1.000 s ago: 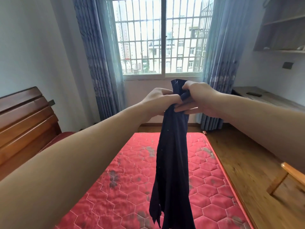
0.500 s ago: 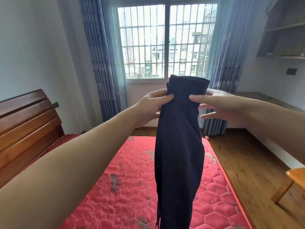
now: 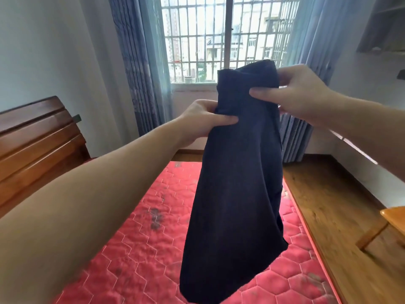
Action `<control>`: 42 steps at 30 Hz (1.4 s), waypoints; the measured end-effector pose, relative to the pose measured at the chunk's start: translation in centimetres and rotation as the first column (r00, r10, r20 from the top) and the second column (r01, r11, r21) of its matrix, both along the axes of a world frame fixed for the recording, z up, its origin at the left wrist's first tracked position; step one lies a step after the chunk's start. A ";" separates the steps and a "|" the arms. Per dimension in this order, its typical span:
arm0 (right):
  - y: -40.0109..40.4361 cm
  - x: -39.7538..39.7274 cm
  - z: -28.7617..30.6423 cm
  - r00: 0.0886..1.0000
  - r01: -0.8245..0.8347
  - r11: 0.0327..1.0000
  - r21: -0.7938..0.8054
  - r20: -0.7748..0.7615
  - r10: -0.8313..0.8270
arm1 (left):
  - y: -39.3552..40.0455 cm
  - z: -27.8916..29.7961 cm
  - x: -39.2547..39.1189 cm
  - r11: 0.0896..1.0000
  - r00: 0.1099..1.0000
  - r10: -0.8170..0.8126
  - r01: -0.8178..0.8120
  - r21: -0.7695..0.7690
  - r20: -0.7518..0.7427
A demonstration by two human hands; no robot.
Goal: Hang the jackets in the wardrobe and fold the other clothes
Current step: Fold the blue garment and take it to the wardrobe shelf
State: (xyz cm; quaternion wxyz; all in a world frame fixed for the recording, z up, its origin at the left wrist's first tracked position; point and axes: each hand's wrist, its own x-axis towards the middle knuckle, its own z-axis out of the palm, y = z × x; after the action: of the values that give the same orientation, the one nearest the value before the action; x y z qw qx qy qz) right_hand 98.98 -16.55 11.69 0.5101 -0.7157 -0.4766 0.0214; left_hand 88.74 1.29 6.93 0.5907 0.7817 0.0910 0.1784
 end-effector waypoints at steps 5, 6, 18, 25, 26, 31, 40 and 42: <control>-0.6 0.5 0.5 1.000 -0.019 1.000 -0.019 0.010 0.020 | 0.3 -0.3 0.0 0.988 0.995 -0.075 0.082 -0.131 0.060; -0.7 0.6 0.8 0.999 -0.034 0.999 -0.019 -0.011 0.034 | 0.4 -0.7 -0.1 0.980 0.992 -0.121 0.127 -0.151 0.043; -2.3 1.8 -4.9 0.868 -0.282 0.932 -0.227 -0.475 0.148 | -1.4 -3.4 1.5 0.920 0.982 -0.190 0.182 -0.346 0.013; -0.7 1.3 -3.2 0.847 -0.088 0.992 -0.096 -0.531 0.024 | -1.3 -3.4 0.9 0.866 0.992 -0.105 0.055 -0.497 -0.072; -0.5 1.3 -2.9 0.840 -0.072 0.994 -0.085 -0.543 0.015 | -1.3 -3.4 0.8 0.855 0.990 -0.120 0.067 -0.514 -0.070; 0.2 1.3 -1.3 0.750 0.037 0.999 0.009 -0.661 -0.021 | -1.6 -5.1 0.1 0.871 0.954 -0.264 0.172 -0.460 -0.143; -3.3 3.4 -10.9 0.372 -0.156 0.971 0.182 -0.899 0.229 | -1.4 -5.7 0.4 0.806 0.977 -0.212 0.151 -0.572 -0.041; -4.3 2.8 -14.5 0.252 -0.263 0.954 0.144 -0.944 0.212 | -0.8 -6.1 0.4 0.800 0.987 -0.157 0.108 -0.590 -0.033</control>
State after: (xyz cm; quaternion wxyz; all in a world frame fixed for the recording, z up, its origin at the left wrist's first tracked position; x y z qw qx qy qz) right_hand 101.82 -20.81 -2.83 0.6675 -0.4928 -0.1816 0.5278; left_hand 89.18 0.47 0.80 0.8097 0.5723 0.1103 0.0684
